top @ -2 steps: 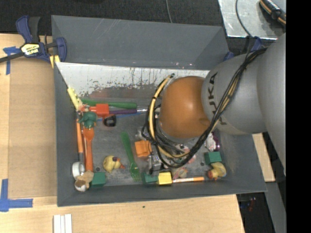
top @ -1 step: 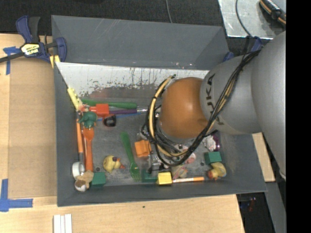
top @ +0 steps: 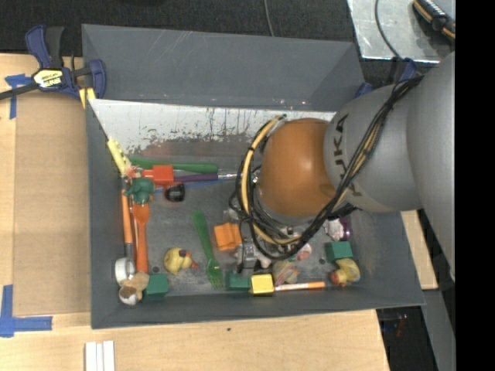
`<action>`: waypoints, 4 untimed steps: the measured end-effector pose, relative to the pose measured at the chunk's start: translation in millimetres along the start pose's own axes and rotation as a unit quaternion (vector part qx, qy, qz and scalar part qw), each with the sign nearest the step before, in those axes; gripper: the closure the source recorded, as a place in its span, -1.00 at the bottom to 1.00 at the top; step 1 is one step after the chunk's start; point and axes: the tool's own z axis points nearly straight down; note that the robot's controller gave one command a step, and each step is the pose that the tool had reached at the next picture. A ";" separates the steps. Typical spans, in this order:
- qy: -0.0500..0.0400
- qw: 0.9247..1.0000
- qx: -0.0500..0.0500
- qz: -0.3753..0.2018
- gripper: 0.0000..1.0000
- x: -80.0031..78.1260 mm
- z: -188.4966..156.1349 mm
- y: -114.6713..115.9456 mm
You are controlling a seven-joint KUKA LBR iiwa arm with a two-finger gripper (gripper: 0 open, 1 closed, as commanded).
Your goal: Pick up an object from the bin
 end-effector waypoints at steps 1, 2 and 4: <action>-0.008 0.998 0.000 -0.063 -1.00 -5.4 -26.8 5.4; -0.004 0.999 0.000 -0.053 -1.00 16.8 -65.0 -2.3; -0.011 0.995 0.001 -0.097 -1.00 6.0 18.6 -5.6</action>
Offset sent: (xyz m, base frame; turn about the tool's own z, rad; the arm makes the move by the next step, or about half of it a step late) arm -0.0247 -0.0072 0.0870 -0.0972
